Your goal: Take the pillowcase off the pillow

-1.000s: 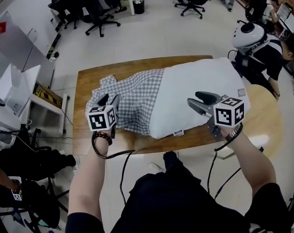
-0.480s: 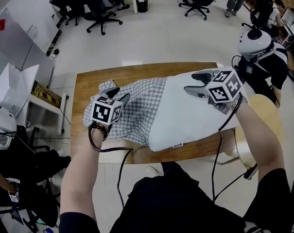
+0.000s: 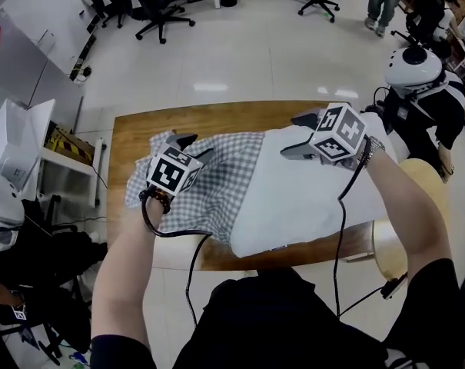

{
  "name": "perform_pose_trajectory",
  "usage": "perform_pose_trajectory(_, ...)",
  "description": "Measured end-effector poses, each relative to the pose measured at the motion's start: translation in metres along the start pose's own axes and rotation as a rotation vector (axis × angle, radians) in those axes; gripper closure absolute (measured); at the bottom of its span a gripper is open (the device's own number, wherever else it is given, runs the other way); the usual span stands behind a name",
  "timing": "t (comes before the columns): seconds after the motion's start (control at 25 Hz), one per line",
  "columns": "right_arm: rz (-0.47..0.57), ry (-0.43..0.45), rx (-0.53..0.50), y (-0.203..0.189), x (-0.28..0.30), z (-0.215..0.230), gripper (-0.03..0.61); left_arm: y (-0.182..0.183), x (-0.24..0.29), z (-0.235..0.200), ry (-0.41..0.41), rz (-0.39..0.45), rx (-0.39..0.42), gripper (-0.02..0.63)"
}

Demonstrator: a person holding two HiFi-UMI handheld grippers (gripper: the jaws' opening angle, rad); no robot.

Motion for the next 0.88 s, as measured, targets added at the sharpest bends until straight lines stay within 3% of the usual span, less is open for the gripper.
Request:
perform_pose_trajectory(0.24, -0.096, 0.172, -0.004, -0.005, 0.031, 0.025, 0.140, 0.005, 0.031, -0.017, -0.057, -0.079, 0.028, 0.367)
perform_pose_trajectory(0.44, -0.154, 0.266, -0.010, -0.006, 0.047, 0.062, 0.093, 0.010, 0.065, -0.038, -0.106, -0.156, 0.037, 0.346)
perform_pose_trajectory(0.88, -0.282, 0.453, 0.034, -0.031, 0.097, 0.107, 0.063, -0.016, 0.136, -0.087, -0.210, -0.374, 0.081, 0.321)
Point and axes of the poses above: the fingertips, and each gripper's own axes: x forward along the fingers, z to its right, y out of its top, the point moved 8 cm from there along -x, backward along the fingers, and after that the axes turned 8 degrees about -x, right-handed, at the moved point
